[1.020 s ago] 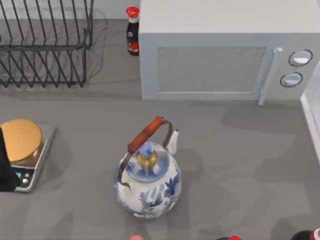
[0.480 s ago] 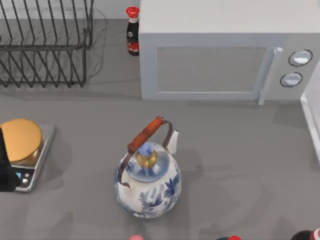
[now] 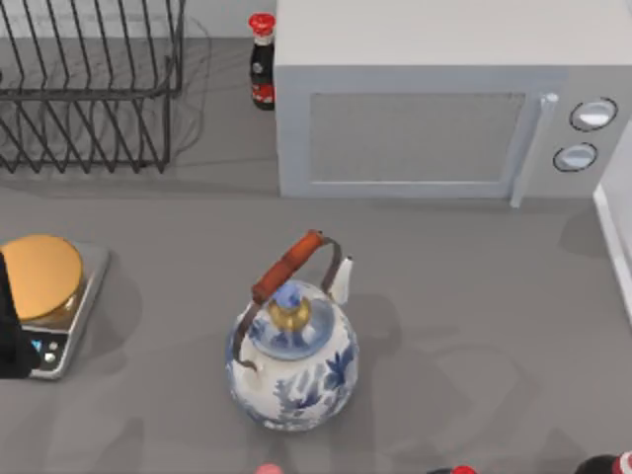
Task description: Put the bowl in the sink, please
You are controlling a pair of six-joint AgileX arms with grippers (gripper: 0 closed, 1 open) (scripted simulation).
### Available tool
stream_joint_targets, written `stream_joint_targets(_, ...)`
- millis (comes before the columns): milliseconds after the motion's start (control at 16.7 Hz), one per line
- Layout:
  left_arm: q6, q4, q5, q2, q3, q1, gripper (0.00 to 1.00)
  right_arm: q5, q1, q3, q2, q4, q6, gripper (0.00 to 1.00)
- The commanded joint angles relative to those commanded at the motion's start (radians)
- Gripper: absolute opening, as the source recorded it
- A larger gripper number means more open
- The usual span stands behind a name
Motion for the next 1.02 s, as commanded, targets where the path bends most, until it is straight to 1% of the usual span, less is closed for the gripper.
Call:
stream_joint_targets(60,0.000,0.000,0.000,0.000,0.000,0.000,1.00,0.000,0.000,0.000,0.000,0.000,0.000,0.00)
stream_joint_targets(840,0.000,0.000,0.000,0.000,0.000,0.000,1.00,0.000,0.000,0.000,0.000,0.000,0.000,0.98)
stream_joint_targets(900,0.000,0.000,0.000,0.000,0.000,0.000,1.00,0.000,0.000,0.000,0.000,0.000,0.000,1.00)
stream_joint_targets(1020,0.000,0.000,0.000,0.000,0.000,0.000,1.00,0.000,0.000,0.000,0.000,0.000,0.000,1.00)
